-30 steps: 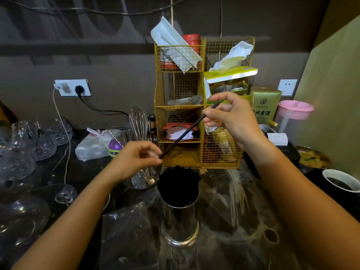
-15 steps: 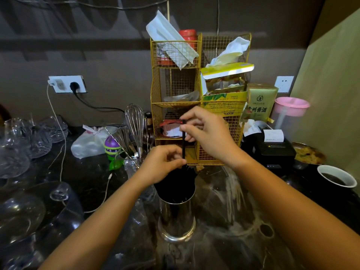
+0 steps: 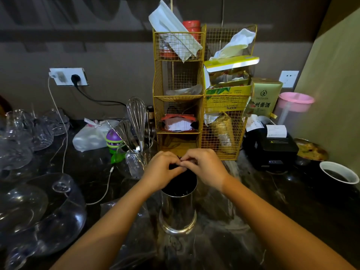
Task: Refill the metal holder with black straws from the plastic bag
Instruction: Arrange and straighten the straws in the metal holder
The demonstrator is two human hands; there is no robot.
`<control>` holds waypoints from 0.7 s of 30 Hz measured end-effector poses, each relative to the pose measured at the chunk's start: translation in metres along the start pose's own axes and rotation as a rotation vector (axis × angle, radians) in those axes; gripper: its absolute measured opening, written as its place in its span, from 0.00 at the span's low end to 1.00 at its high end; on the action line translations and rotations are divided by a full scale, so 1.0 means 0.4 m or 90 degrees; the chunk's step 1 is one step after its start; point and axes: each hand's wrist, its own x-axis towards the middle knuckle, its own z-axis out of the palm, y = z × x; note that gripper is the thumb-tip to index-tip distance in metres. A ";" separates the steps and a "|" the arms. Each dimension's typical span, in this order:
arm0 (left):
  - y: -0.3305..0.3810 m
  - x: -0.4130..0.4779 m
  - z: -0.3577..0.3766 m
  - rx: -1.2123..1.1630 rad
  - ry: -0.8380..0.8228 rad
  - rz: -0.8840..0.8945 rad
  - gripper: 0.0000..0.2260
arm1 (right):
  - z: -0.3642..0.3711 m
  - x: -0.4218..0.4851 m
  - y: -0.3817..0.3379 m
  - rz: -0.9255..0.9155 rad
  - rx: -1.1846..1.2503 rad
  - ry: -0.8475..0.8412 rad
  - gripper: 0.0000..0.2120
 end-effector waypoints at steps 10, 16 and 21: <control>-0.015 -0.006 0.013 0.056 -0.011 -0.011 0.09 | 0.020 -0.023 0.012 0.038 -0.094 -0.052 0.11; -0.016 -0.006 0.006 0.050 -0.013 -0.001 0.08 | 0.013 -0.022 0.002 0.049 -0.129 -0.092 0.14; -0.018 -0.007 -0.039 0.048 0.008 0.023 0.16 | -0.006 -0.008 -0.034 0.053 -0.112 -0.103 0.22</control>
